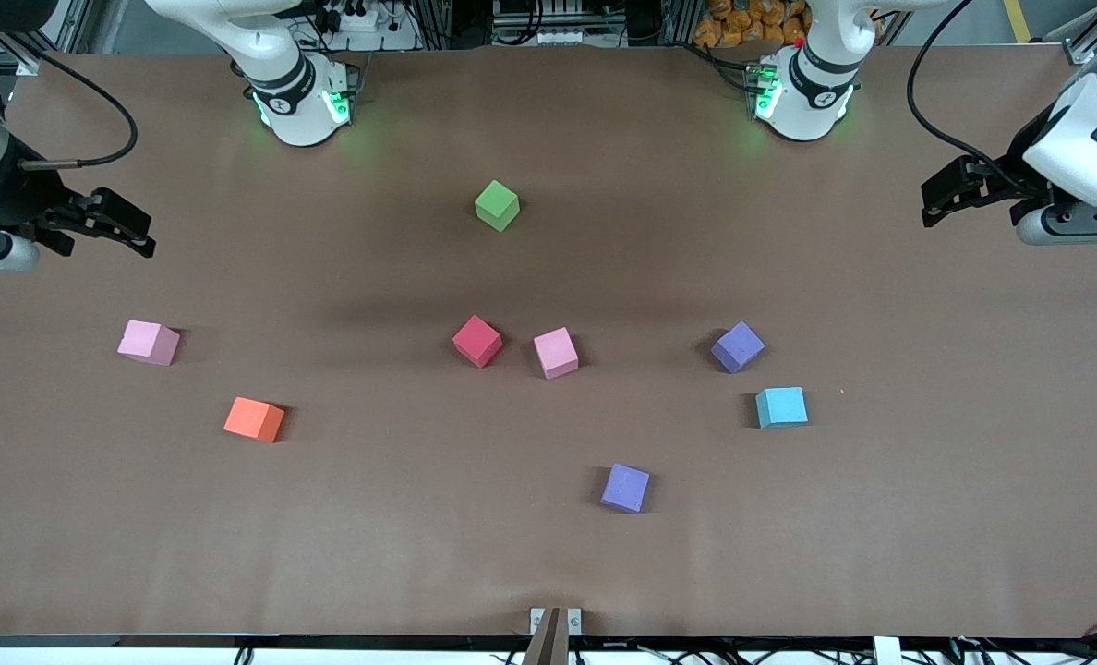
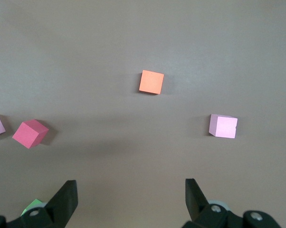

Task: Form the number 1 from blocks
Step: 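Grasp the pink cube with the left gripper while the right grasps green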

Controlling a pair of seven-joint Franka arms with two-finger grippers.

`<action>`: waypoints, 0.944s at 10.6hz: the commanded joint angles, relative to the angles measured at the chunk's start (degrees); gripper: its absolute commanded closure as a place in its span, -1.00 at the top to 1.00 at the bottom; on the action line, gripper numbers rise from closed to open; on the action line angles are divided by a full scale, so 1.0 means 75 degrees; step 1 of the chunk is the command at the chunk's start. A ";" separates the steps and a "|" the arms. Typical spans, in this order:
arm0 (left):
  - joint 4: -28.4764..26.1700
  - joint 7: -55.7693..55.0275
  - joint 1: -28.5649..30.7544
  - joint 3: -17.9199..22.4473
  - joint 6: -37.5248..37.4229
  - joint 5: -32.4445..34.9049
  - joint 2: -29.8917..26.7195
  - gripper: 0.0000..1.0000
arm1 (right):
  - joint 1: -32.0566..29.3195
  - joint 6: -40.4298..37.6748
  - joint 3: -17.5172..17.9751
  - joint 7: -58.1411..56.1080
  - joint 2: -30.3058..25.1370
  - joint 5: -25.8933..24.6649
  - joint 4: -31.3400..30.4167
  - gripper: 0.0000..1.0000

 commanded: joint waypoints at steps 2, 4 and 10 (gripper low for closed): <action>0.0155 0.0016 0.0069 -0.0085 -0.0134 0.0153 0.0063 1.00 | -0.0093 -0.0008 -0.0061 0.0044 -0.0391 0.0076 -0.0321 1.00; 0.0155 0.0004 0.0057 -0.0085 -0.0134 0.0142 0.0110 1.00 | -0.0093 -0.0009 -0.0061 0.0045 -0.0426 0.0076 -0.0321 1.00; 0.0038 -0.0871 -0.0620 -0.0190 0.1000 0.0107 0.1842 1.00 | 0.1051 0.0435 0.0021 0.1104 -0.0356 0.0087 -0.1244 1.00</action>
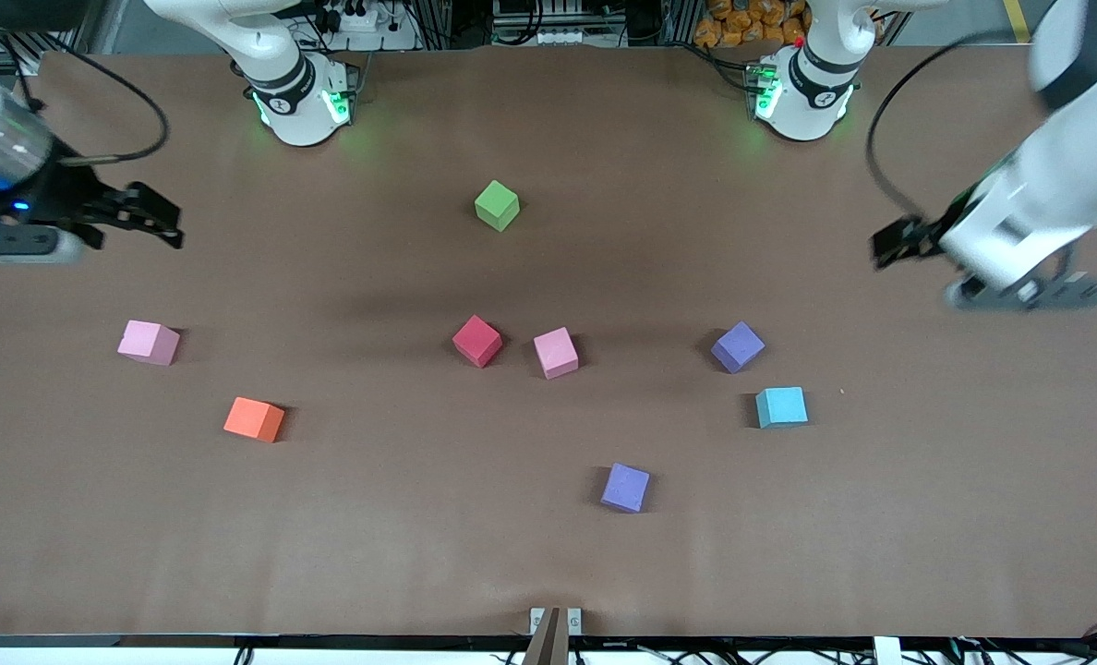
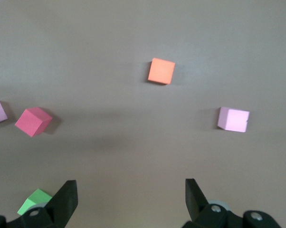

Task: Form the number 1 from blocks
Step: 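Grasp the pink cube with the left gripper while the right grasps green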

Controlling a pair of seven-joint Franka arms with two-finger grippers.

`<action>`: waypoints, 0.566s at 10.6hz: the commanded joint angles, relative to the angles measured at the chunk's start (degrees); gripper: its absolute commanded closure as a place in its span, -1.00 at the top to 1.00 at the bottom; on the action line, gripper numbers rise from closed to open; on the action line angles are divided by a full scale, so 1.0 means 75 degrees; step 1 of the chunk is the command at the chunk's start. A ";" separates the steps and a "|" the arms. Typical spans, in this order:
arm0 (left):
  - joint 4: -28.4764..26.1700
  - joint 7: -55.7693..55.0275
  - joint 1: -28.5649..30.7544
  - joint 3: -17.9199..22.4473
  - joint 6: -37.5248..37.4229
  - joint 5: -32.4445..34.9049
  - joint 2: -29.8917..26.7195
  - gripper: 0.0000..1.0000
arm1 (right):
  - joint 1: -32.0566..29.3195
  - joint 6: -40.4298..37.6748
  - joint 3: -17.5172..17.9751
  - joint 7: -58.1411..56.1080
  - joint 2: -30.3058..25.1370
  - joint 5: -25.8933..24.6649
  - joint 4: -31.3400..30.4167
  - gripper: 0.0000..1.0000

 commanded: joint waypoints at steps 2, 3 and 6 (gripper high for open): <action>-0.0213 -0.0661 -0.0709 -0.0055 0.0811 0.0083 0.0888 1.00 | 0.1657 0.1087 -0.0015 0.2421 -0.0157 0.0038 -0.1535 1.00; -0.0435 -0.0905 -0.0815 -0.0113 0.1173 0.0048 0.1040 1.00 | 0.2197 0.1603 -0.0015 0.3102 -0.0157 0.0038 -0.2063 1.00; -0.0193 -0.2250 -0.1353 -0.0195 0.1843 -0.0314 0.1824 1.00 | 0.3674 0.2916 -0.0004 0.4989 -0.0146 0.0061 -0.3411 1.00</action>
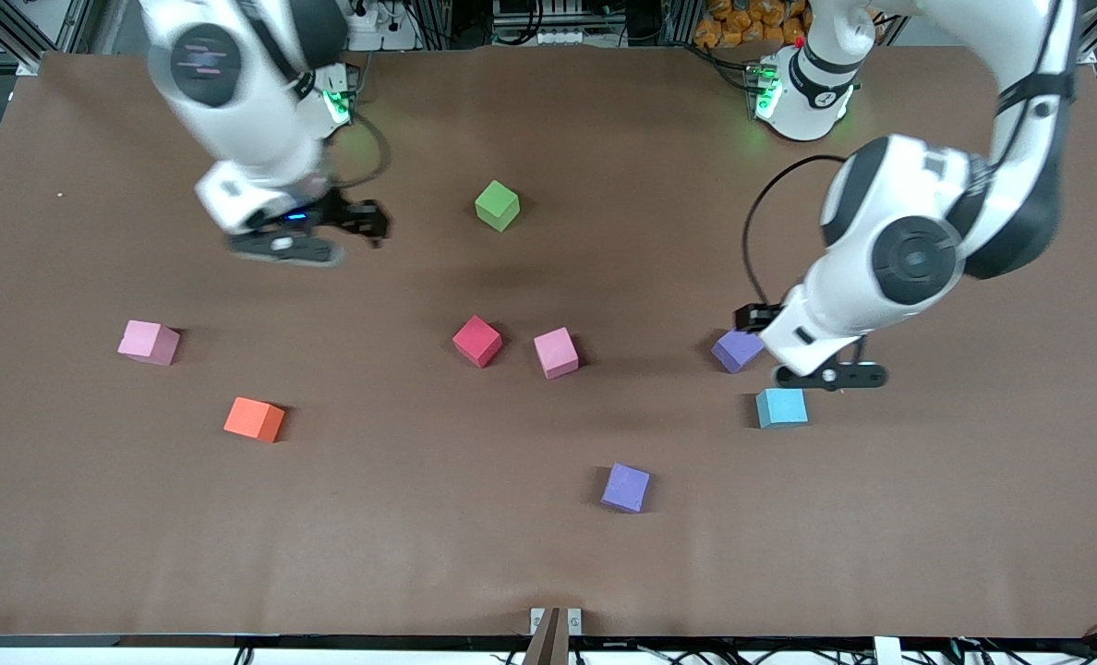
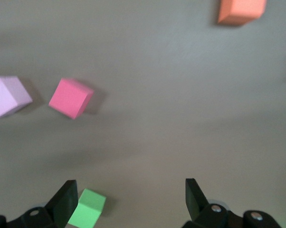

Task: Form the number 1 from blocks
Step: 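Grasp the pink cube with the left gripper while the right grasps green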

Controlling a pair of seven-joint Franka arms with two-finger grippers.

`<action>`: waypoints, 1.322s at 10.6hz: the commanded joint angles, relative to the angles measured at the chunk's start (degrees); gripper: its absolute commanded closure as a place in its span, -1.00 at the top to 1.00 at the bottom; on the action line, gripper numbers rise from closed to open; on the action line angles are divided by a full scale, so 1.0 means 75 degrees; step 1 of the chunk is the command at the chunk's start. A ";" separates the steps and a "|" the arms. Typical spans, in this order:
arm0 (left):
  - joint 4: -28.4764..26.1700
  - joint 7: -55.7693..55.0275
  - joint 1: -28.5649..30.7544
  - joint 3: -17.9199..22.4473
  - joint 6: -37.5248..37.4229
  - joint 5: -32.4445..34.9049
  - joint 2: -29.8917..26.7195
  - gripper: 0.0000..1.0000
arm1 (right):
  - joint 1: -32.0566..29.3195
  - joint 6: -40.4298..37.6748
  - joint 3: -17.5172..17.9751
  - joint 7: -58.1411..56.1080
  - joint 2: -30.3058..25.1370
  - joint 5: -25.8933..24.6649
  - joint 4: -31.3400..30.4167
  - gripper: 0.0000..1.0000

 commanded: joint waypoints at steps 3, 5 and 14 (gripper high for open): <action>0.0675 -0.2364 -0.1028 0.0014 0.0914 -0.0208 0.1118 1.00 | 0.1630 0.1980 -0.0085 0.2494 -0.0041 0.0429 -0.1731 1.00; 0.0863 -0.3409 -0.1497 0.0025 0.1571 -0.0196 0.1622 1.00 | 0.2274 0.2321 -0.0085 0.3596 0.0344 0.0429 -0.1780 1.00; 0.0922 -0.6237 -0.2648 0.0166 0.4140 -0.0102 0.2702 1.00 | 0.3109 0.4349 -0.0085 0.4923 0.1387 0.0441 -0.2682 1.00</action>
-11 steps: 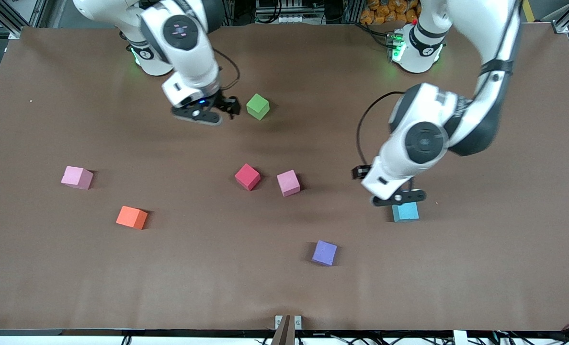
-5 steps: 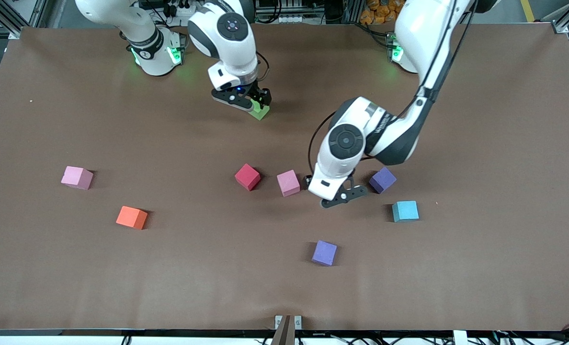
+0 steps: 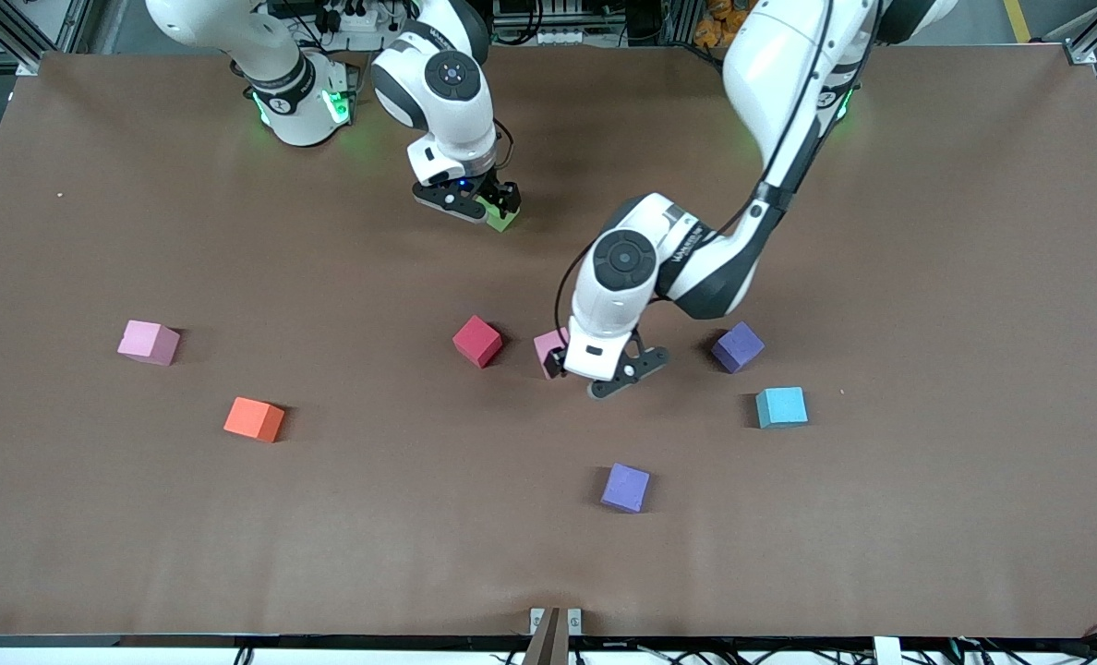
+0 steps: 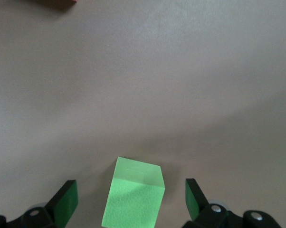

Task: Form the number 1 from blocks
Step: 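Grasp the pink cube with the left gripper while the right grasps green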

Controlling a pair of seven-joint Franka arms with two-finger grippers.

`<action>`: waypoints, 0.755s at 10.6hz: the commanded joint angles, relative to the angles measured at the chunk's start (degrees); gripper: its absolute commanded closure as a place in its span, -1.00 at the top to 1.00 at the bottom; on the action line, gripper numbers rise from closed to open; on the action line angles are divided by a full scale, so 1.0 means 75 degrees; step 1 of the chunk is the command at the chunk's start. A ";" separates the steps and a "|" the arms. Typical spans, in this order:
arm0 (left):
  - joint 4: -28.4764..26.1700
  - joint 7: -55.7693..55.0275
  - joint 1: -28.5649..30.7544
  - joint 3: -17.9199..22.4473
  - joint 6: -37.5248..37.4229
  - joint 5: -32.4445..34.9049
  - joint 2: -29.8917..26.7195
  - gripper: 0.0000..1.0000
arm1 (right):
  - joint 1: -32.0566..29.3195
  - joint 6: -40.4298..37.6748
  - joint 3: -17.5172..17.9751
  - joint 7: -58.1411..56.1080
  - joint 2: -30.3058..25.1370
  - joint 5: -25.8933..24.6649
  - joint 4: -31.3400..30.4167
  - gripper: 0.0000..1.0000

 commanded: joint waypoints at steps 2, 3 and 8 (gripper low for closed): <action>0.0318 -0.0179 -0.0237 0.0138 0.0347 -0.0063 0.0374 1.00 | 0.0435 0.0661 -0.0074 0.0675 0.0472 0.0130 -0.0126 1.00; 0.0318 -0.0179 -0.0284 0.0138 0.0348 -0.0063 0.0410 1.00 | 0.0505 0.0895 -0.0062 0.0676 0.0624 0.0165 -0.0184 1.00; 0.0318 -0.0190 -0.0483 0.0126 0.0418 -0.0063 0.0668 1.00 | 0.0740 0.1131 -0.0062 0.0688 0.0872 0.0329 -0.0361 1.00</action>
